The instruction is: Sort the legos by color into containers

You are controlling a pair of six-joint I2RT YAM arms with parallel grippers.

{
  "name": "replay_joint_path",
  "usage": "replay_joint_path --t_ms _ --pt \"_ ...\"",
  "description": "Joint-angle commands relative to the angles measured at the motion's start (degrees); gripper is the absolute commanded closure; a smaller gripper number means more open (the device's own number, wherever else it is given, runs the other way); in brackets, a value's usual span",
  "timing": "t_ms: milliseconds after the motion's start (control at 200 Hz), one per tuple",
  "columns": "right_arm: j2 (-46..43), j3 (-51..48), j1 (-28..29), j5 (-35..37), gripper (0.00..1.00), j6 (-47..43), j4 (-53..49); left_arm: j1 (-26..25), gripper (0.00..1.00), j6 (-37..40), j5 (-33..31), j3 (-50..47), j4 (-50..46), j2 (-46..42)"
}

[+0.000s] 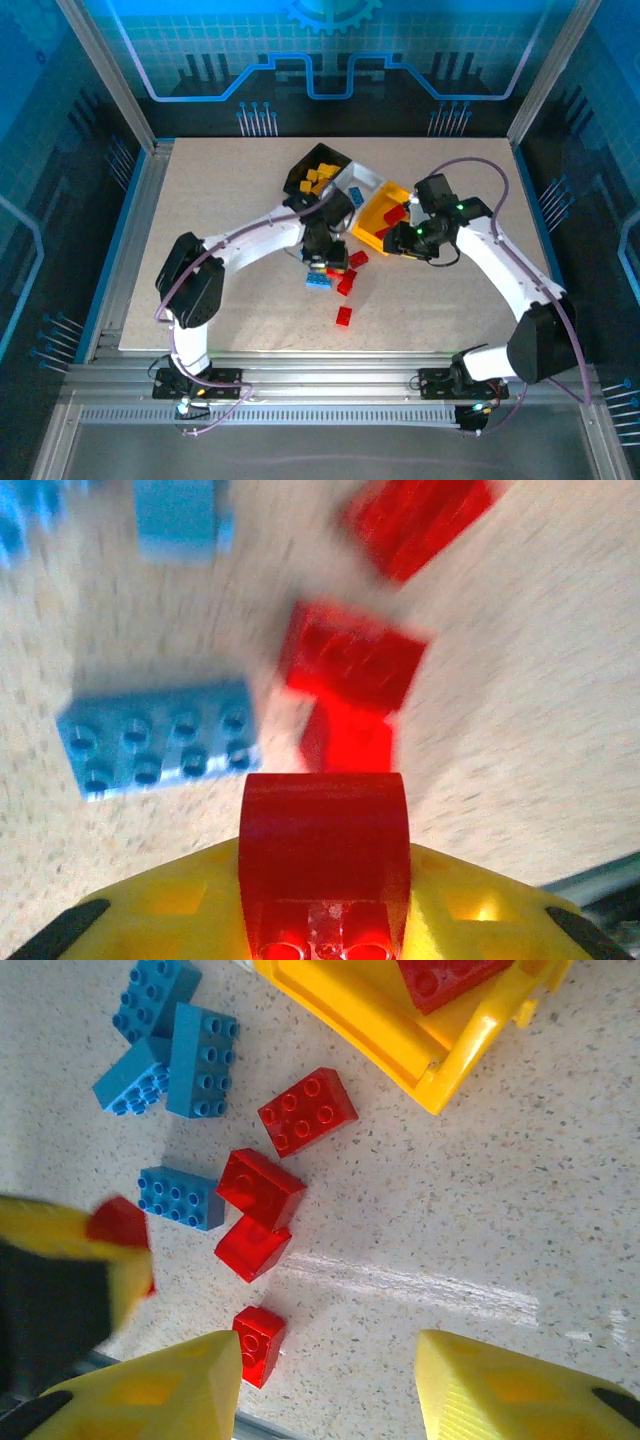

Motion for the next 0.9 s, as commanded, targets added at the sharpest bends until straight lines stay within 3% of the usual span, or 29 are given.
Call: replay_joint_path --t_ms 0,210,345,595,695,895 --pt "-4.11 -1.23 -1.08 -1.25 0.49 1.32 1.31 2.89 0.66 -1.64 4.24 9.49 0.6 3.3" --pt "-11.64 -4.38 -1.48 0.09 0.5 2.48 3.54 3.82 0.66 -0.65 4.45 35.96 -4.71 20.25" --pt "-16.2 -6.33 -1.68 0.47 0.49 3.22 4.07 3.81 0.65 -1.25 4.62 46.85 -6.3 28.37" --pt "-21.63 -8.35 -1.79 2.33 0.49 3.07 0.76 4.62 0.64 -2.66 4.42 49.87 -3.94 33.81" --pt "-23.13 -9.06 -1.9 2.78 0.49 2.72 -0.52 4.7 0.53 -3.4 4.66 50.55 -3.56 34.72" --pt "-24.71 -10.85 -1.91 2.58 0.49 3.56 -0.87 4.74 0.44 -4.56 4.81 50.76 -3.62 33.69"
